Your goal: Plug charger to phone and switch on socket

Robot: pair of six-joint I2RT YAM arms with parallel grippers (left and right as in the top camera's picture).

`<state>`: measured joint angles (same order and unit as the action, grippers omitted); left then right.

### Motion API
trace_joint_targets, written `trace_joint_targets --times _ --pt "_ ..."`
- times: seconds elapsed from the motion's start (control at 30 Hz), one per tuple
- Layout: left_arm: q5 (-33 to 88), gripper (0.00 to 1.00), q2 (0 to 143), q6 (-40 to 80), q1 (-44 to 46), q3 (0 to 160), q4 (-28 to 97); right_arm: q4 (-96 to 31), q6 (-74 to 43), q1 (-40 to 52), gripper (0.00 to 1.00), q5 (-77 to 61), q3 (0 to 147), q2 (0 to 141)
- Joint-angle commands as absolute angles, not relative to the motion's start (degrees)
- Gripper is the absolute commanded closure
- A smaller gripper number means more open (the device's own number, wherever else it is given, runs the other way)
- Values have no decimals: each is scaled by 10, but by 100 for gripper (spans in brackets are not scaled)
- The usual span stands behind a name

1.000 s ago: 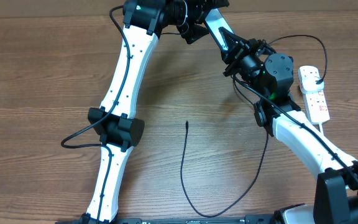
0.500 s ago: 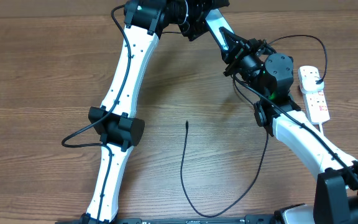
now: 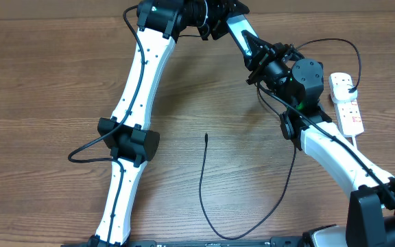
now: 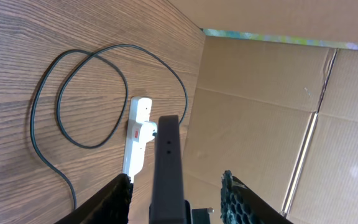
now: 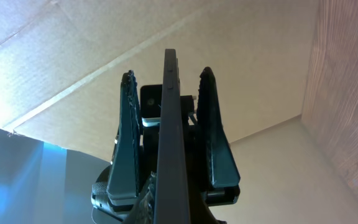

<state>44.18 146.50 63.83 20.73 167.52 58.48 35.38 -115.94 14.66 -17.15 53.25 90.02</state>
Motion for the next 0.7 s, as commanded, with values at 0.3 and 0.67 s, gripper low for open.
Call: trace_joint_targets --times 0.3,0.67 --pt "451 76 1471 623 205 1677 583 364 -1239 144 96 -176 544 895" --pt "451 75 1471 623 205 1677 585 364 -1239 144 96 -179 544 895"
